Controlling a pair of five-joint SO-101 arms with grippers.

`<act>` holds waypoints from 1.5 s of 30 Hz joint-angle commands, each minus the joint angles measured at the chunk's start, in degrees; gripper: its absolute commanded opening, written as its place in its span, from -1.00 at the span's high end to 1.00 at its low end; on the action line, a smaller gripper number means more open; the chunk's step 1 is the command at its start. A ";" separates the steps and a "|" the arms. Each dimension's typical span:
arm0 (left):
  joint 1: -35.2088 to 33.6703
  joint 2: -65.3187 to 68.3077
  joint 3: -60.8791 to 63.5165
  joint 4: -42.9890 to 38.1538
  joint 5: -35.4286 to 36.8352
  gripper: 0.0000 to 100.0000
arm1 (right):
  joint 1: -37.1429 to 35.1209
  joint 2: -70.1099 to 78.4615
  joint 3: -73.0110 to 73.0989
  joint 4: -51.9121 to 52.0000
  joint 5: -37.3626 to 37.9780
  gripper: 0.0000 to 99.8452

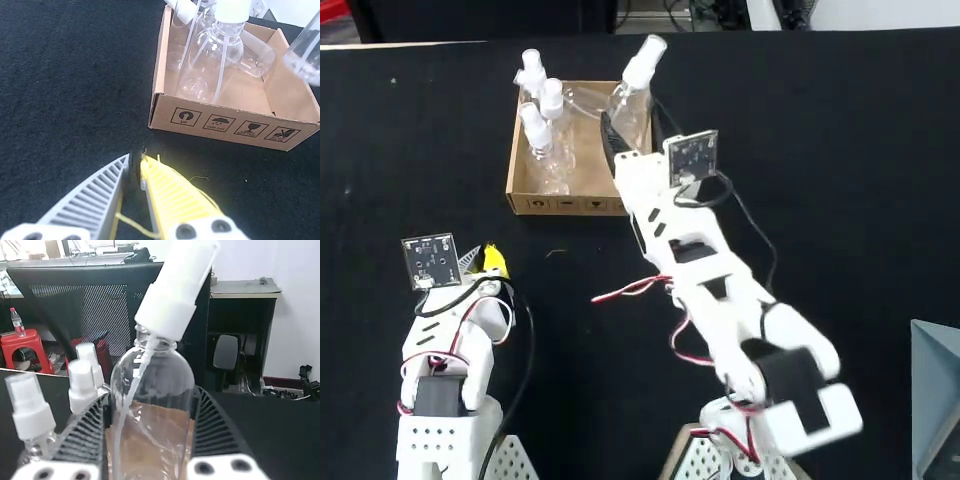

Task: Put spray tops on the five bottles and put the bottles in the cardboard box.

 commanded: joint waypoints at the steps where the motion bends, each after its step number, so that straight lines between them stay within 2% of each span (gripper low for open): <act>1: -0.57 -0.62 1.27 0.26 -0.26 0.94 | 1.85 2.95 -4.62 -6.59 -0.18 0.89; 8: -0.57 -0.62 1.27 0.26 -0.35 0.94 | 1.67 12.26 -4.97 -15.74 0.26 0.89; 18: -0.57 -0.62 1.27 0.26 -0.35 0.94 | 1.58 26.59 -6.81 -30.68 6.59 0.89; 27: -0.57 -0.62 1.27 0.26 -0.44 0.94 | 1.58 35.82 -12.18 -31.30 6.68 0.88; 36: -0.57 -0.53 1.27 0.26 -0.44 0.94 | 0.00 36.44 -11.21 -31.12 11.96 0.88; 45: -0.57 -0.53 1.27 0.26 -0.44 0.94 | 0.00 36.44 -11.12 -30.95 11.87 0.88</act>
